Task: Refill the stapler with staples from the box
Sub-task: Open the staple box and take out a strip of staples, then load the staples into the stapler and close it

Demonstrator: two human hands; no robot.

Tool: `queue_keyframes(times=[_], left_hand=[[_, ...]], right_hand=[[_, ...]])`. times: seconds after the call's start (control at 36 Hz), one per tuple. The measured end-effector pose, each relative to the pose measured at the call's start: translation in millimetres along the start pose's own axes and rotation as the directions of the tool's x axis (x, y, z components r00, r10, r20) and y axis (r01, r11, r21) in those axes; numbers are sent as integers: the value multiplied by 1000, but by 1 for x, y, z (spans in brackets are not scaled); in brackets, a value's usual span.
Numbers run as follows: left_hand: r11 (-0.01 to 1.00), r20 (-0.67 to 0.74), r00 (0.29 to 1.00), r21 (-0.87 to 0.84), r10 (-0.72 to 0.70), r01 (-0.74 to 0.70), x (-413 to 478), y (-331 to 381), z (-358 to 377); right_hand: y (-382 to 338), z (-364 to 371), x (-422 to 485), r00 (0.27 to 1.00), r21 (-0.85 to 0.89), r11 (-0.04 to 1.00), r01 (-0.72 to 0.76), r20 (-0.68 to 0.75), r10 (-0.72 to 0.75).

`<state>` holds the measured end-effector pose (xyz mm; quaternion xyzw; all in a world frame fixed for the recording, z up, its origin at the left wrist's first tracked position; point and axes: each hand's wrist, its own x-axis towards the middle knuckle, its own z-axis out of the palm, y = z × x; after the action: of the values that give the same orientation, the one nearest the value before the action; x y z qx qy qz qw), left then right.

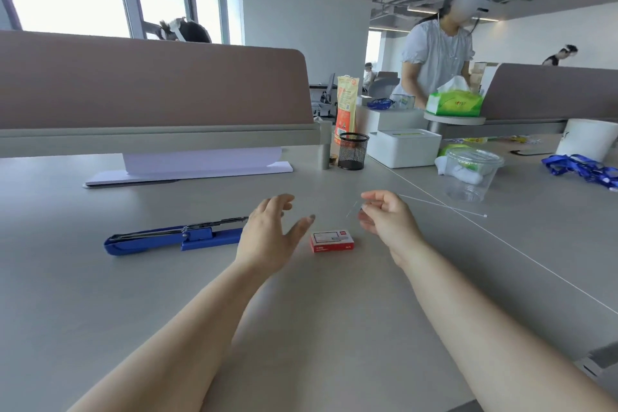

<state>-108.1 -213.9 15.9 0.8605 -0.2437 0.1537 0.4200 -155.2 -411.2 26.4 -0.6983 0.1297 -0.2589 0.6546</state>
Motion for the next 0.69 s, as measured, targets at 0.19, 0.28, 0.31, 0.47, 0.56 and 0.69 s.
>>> queue_keyframes(times=[0.19,0.28,0.31,0.47,0.56,0.69], left_hand=[[956,-46,999,294,-1,14,-17,-47,-73],[934,-88,995,352,-39,68,-26,-69,-97],[932,-103,994,358,-27,63,-28,-75,-102],[907,-121,992,414,-30,78,-30,-99,-106],[916,-102,993,392,-52,88,-25,-102,-103],[929,-123,990,355,-63,103,-25,-106,-104]], right_hand=[[-21,72,-7,989,-21,998,60,139,-56],[-20,106,-15,976,-29,998,64,210,-57],[-19,115,-18,972,-26,998,62,229,-54],[2,126,-24,969,-157,979,130,230,-92],[9,122,-27,951,-290,929,230,271,-150],[10,129,-33,903,-400,836,375,361,-232]])
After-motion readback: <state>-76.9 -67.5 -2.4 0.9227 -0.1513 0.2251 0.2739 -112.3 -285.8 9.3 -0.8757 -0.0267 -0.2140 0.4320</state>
